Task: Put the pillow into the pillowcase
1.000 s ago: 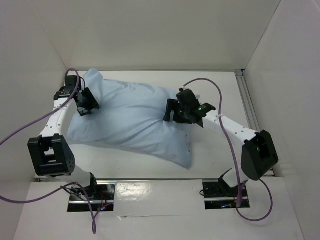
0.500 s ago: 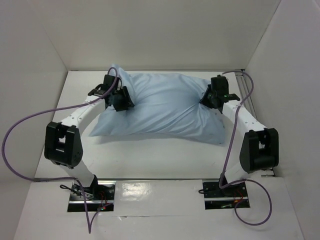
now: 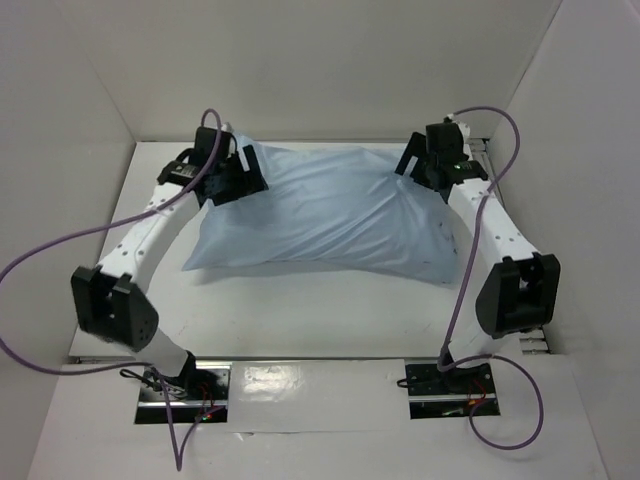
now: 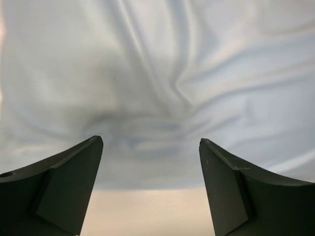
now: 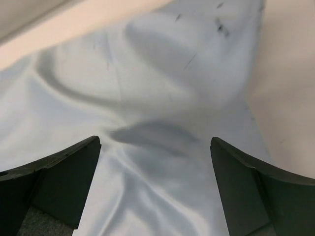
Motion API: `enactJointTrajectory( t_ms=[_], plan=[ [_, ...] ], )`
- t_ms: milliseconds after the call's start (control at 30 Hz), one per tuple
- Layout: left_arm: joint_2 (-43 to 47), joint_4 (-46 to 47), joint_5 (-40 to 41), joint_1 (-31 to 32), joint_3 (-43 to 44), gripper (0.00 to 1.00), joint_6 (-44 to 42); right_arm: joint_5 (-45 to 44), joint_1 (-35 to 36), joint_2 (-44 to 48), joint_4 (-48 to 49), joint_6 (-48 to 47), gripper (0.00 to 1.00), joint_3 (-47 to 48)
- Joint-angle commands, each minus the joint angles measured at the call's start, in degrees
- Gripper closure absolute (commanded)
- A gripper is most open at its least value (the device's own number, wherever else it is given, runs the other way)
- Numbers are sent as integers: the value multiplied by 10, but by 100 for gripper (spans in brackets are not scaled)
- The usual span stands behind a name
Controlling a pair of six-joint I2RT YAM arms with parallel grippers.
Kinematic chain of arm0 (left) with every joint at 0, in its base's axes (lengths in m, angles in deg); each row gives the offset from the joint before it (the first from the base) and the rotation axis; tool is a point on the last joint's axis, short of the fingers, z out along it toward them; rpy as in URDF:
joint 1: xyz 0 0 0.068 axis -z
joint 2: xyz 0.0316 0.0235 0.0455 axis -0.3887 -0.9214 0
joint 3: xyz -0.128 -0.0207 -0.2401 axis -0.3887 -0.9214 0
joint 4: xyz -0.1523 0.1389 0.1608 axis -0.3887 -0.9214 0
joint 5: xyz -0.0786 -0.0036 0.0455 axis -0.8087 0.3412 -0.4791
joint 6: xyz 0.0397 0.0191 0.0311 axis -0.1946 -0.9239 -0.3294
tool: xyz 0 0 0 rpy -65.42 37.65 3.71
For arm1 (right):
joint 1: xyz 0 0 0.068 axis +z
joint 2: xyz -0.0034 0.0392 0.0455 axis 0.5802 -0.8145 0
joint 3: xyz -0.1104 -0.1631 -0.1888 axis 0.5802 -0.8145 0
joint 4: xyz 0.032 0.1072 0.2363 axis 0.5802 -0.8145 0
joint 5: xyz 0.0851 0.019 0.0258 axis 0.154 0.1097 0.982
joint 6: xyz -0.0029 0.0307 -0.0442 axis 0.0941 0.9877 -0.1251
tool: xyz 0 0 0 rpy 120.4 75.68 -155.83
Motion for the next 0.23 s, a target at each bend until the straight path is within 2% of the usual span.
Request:
enactJointTrajectory(
  t_ms=[0, 200],
  plan=[
    [113, -18, 57, -7, 36, 7, -35, -116, 10, 76, -60, -7, 0, 56],
    [227, 19, 64, -12, 22, 5, -76, -197, 10, 165, -68, -22, 0, 25]
  ],
)
